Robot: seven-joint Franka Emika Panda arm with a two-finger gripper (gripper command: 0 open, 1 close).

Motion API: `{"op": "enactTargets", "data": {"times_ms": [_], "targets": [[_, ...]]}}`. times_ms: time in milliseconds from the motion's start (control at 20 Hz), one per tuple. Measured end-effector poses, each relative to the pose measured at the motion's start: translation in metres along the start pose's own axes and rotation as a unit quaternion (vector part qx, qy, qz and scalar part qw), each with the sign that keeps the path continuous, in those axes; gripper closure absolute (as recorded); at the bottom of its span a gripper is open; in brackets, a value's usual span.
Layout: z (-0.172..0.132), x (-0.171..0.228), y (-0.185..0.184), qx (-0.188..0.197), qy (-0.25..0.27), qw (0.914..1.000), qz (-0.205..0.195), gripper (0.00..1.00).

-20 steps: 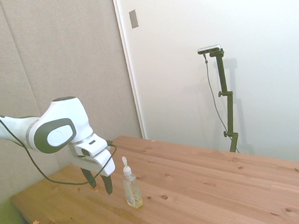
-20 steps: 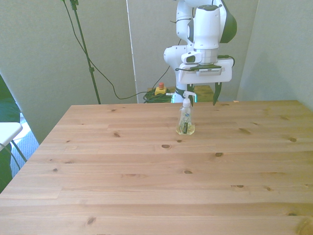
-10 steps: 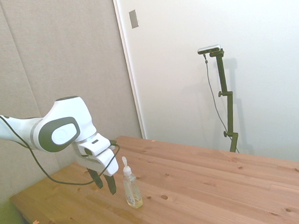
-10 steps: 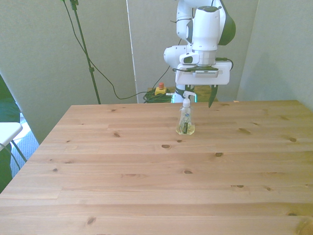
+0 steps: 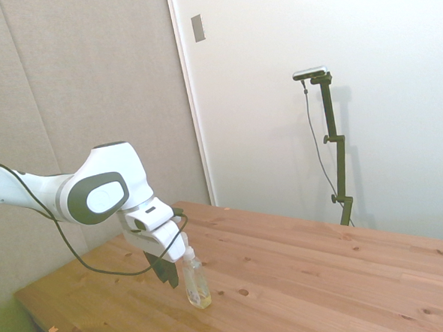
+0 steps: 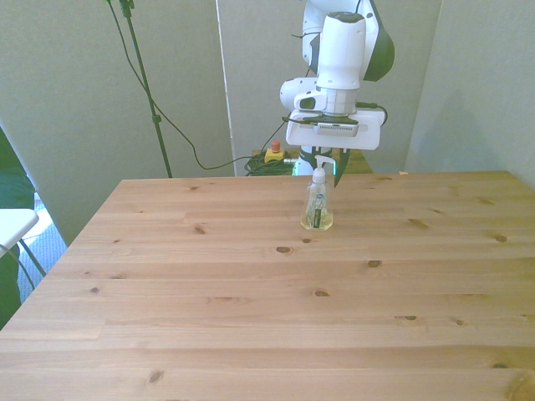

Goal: Knock down the sanitizer

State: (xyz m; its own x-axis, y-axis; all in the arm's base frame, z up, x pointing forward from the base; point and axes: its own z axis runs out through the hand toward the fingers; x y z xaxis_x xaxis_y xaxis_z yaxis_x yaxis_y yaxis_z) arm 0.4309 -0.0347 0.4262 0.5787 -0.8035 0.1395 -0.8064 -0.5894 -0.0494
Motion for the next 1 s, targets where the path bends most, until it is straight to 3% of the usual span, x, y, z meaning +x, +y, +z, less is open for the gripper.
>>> {"op": "enactTargets", "data": {"times_ms": [700,1000], "targets": [[0.028,0.032,-0.027,-0.001,0.022,0.9990,0.039,1.00],[0.026,0.074,-0.035,0.008,0.044,0.9960,0.077,1.00]]}}
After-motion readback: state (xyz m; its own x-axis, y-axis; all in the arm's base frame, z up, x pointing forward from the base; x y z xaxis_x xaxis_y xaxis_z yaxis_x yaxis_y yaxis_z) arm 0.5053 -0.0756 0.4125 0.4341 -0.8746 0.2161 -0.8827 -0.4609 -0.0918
